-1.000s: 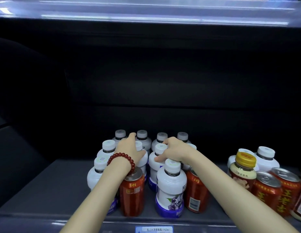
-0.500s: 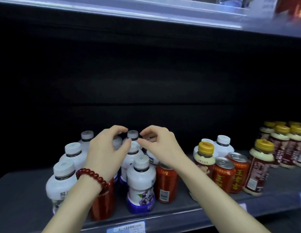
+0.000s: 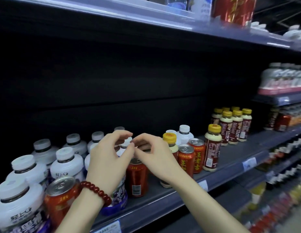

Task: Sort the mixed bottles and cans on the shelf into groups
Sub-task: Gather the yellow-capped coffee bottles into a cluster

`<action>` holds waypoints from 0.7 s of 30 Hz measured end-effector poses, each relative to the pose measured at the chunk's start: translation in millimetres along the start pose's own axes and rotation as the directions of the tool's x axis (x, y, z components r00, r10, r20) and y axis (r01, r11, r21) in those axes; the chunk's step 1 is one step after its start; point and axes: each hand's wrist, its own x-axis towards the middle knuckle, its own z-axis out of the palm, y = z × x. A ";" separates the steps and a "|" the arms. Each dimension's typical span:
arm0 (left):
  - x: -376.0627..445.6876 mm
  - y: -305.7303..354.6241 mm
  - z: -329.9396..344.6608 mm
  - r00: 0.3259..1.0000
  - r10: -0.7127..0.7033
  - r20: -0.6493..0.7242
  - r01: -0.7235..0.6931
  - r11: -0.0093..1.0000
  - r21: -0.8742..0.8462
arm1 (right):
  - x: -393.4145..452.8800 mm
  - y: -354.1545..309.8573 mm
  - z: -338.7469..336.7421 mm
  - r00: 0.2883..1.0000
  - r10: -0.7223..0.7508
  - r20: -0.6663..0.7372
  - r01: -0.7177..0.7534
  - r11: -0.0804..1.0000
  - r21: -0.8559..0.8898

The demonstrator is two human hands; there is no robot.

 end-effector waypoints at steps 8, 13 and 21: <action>-5.8 23.9 61.3 0.993 0.043 0.106 -0.030 0.992 -0.121 | -17.2 23.6 -75.9 0.987 0.029 -0.156 -0.030 1.000 -0.004; -3.9 27.8 111.9 0.996 -0.018 0.089 0.023 0.998 -0.060 | -16.4 60.4 -139.4 0.962 0.043 -0.269 -0.052 0.998 -0.028; -3.0 28.8 178.2 0.961 -0.180 -0.212 0.196 0.979 0.059 | 3.9 146.1 -218.7 0.936 -0.004 -0.351 -0.044 0.991 -0.129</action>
